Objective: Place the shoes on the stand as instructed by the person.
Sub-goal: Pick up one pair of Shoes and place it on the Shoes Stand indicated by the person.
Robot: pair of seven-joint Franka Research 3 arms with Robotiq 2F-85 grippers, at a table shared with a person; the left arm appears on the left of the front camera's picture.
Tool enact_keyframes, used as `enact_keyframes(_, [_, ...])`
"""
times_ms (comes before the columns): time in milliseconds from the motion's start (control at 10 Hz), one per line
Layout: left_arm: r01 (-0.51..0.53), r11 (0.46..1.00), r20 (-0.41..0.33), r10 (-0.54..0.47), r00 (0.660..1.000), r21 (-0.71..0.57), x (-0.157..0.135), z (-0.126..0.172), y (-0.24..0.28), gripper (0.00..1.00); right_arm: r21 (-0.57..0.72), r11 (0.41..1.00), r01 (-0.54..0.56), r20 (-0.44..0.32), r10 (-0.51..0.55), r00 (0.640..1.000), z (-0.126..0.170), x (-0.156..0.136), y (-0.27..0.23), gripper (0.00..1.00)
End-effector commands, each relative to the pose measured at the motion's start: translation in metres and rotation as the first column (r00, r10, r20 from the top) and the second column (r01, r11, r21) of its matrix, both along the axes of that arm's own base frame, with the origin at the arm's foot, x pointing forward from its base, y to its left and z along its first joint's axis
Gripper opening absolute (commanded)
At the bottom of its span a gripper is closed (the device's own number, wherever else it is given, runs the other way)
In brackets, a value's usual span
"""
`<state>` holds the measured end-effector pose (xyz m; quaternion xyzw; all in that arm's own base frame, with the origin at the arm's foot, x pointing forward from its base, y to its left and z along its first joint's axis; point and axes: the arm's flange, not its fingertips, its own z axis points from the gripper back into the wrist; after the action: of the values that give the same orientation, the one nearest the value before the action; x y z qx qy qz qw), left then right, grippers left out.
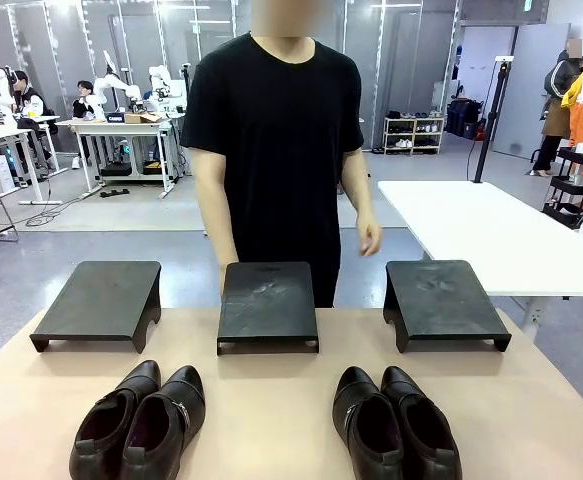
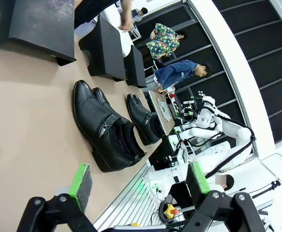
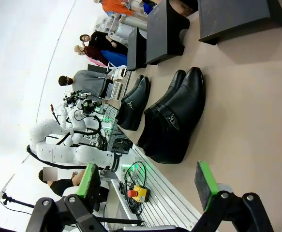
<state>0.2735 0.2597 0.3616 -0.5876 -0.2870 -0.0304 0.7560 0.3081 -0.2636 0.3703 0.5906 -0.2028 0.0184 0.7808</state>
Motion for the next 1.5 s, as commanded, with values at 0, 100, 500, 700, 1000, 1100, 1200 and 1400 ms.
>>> enact_keyframes(0, [-0.003, 1.0, 0.004, 0.003, 1.0, -0.002, -0.0018, 0.0004, 0.0017, 1.0, -0.002, 1.0, -0.005, -0.003, 0.005, 1.0, -0.0002, -0.001, -0.0005, 1.0])
enact_keyframes(100, [-0.003, 1.0, 0.004, 0.003, 1.0, -0.002, -0.0018, 0.0004, 0.0017, 1.0, -0.002, 1.0, -0.005, -0.003, 0.005, 1.0, -0.0002, -0.001, -0.0005, 1.0])
enact_keyframes(500, [-0.003, 1.0, 0.004, 0.003, 1.0, -0.002, -0.0018, 0.0004, 0.0017, 1.0, -0.002, 1.0, -0.005, -0.003, 0.005, 1.0, -0.0002, -0.001, -0.0005, 1.0])
enact_keyframes(700, [-0.003, 1.0, 0.004, 0.003, 1.0, -0.002, -0.0018, 0.0004, 0.0017, 1.0, -0.002, 1.0, -0.005, -0.003, 0.005, 1.0, -0.0002, -0.001, -0.0005, 1.0])
enact_keyframes(1000, [-0.003, 1.0, 0.004, 0.003, 1.0, -0.002, -0.0018, 0.0004, 0.0017, 1.0, -0.002, 1.0, -0.005, -0.003, 0.005, 1.0, -0.0002, -0.001, -0.0005, 1.0])
enact_keyframes(1100, [-0.003, 1.0, 0.004, 0.003, 1.0, -0.002, -0.0018, 0.0004, 0.0017, 1.0, -0.002, 1.0, -0.005, -0.003, 0.005, 1.0, -0.0002, -0.001, -0.0005, 1.0])
enact_keyframes(1200, [-0.003, 1.0, 0.004, 0.003, 1.0, -0.002, -0.0018, 0.0004, 0.0017, 1.0, -0.002, 1.0, -0.005, -0.003, 0.005, 1.0, -0.0002, -0.001, -0.0005, 1.0])
enact_keyframes(1400, [-0.003, 1.0, 0.004, 0.003, 1.0, -0.002, -0.0018, 0.0004, 0.0017, 1.0, -0.002, 1.0, -0.005, -0.003, 0.005, 1.0, -0.0002, -0.001, -0.0005, 1.0])
